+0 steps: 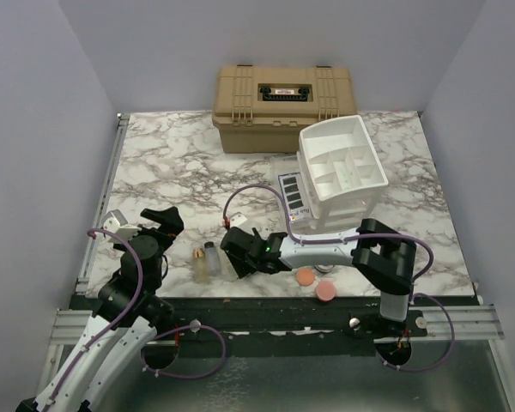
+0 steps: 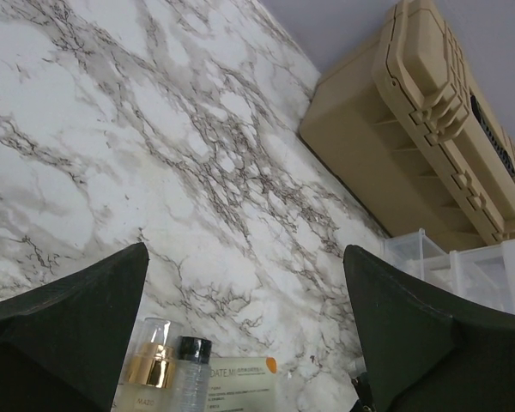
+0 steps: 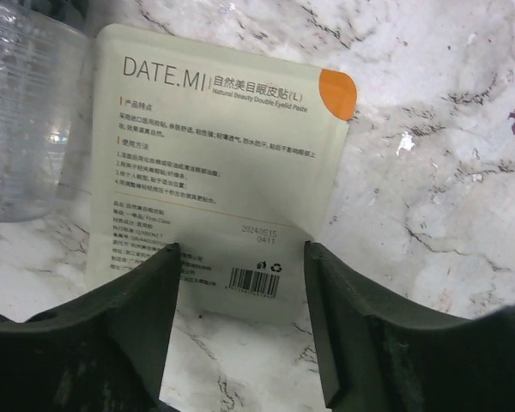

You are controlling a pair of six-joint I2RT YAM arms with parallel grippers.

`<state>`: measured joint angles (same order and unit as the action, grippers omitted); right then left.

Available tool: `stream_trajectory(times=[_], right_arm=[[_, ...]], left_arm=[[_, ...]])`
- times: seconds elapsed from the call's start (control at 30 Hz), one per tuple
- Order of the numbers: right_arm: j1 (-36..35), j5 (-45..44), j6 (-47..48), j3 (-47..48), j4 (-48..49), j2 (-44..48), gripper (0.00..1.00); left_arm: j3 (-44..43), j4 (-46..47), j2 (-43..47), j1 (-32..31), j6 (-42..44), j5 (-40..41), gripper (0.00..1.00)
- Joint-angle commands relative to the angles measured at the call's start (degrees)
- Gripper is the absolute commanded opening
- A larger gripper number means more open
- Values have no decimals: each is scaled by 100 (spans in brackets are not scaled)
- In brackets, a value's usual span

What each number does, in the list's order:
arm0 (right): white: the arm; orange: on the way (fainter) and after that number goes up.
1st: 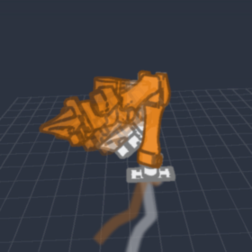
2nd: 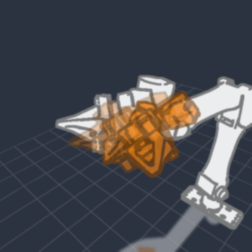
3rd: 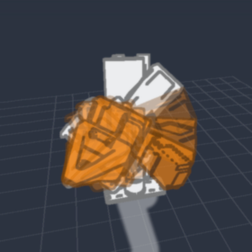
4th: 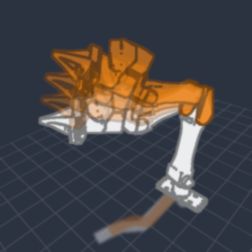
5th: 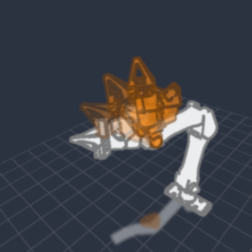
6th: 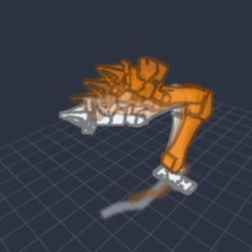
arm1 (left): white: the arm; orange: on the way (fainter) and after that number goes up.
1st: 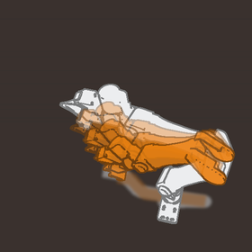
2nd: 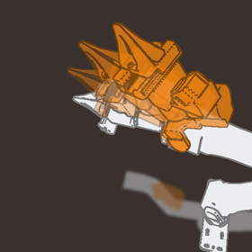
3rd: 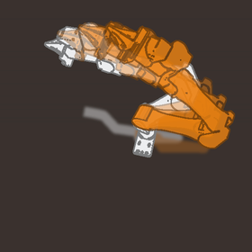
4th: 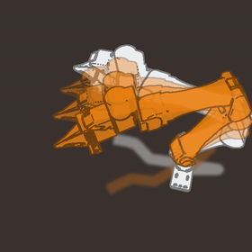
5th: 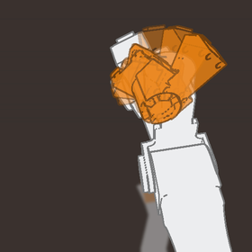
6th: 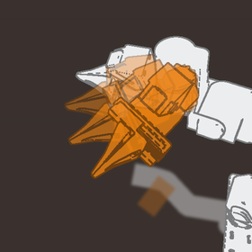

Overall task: Organize the makeup
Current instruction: Pick up the makeup from the corner of the board.

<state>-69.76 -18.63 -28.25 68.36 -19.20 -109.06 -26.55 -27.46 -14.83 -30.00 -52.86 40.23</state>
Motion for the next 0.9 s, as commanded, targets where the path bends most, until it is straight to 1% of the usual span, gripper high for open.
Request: stream_trajectory(times=[0.0,0.27,0.33,0.4,0.5,0.63,0.8,0.87], right_arm=[[30,13,-182,-546,-478,-119,57],[63,156,-151,-397,-347,-188,29],[67,207,-126,-324,-335,-197,20],[67,225,-117,-279,-317,-195,14],[63,190,-107,-221,-353,-203,2],[72,-18,-111,-153,-525,-71,1],[94,-331,-54,-361,-809,455,1],[94,-250,115,-367,-866,606,2]], left_arm=[[-76,-128,32,28,-4,82,98],[-57,-88,-19,29,-5,-9,98],[-50,-84,-14,26,-5,-39,98],[-38,-83,-5,29,-13,-57,98],[-34,-75,-4,29,-14,-68,98],[-12,-36,-24,30,-13,-96,98],[-47,60,-129,33,123,-190,98],[-50,81,-196,23,167,-218,98]])
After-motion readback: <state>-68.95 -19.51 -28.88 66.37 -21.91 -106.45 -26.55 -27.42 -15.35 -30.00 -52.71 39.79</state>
